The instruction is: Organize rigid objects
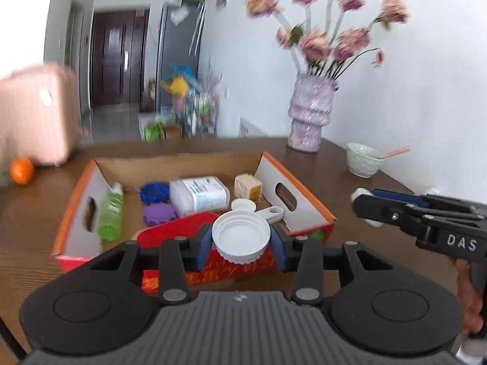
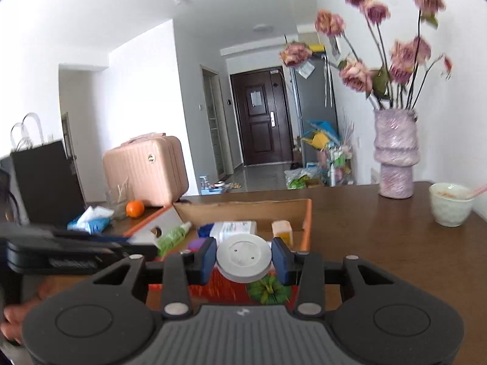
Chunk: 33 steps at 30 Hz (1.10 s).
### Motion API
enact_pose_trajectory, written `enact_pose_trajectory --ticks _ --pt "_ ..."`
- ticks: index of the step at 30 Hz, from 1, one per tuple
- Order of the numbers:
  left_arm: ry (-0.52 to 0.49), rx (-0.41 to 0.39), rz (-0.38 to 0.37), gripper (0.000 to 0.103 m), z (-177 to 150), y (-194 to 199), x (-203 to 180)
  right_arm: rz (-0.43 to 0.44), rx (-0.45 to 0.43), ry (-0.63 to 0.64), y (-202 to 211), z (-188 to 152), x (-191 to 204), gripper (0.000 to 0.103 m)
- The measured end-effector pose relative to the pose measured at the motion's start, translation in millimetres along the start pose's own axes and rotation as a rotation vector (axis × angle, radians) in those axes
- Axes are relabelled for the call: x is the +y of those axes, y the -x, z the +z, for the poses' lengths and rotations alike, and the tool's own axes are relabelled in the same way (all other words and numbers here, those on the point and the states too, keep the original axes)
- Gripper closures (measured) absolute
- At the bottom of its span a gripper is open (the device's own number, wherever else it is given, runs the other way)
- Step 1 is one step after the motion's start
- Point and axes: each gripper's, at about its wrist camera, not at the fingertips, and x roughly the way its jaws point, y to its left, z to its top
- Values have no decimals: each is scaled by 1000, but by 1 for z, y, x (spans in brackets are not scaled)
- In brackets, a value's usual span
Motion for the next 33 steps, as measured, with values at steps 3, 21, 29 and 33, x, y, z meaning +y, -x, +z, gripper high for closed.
enact_pose_trajectory --ticks 3,21,29,33 --pt "54 68 -20 62 12 -39 8 6 54 -69 -38 11 -12 64" --pt "54 16 145 25 16 -58 42 -101 105 -94 -102 14 -20 49" --pt "-33 -48 298 11 7 -4 67 -130 94 79 -60 18 11 32" --pt "-37 -158 321 0 -6 38 76 -169 17 203 -32 9 25 10"
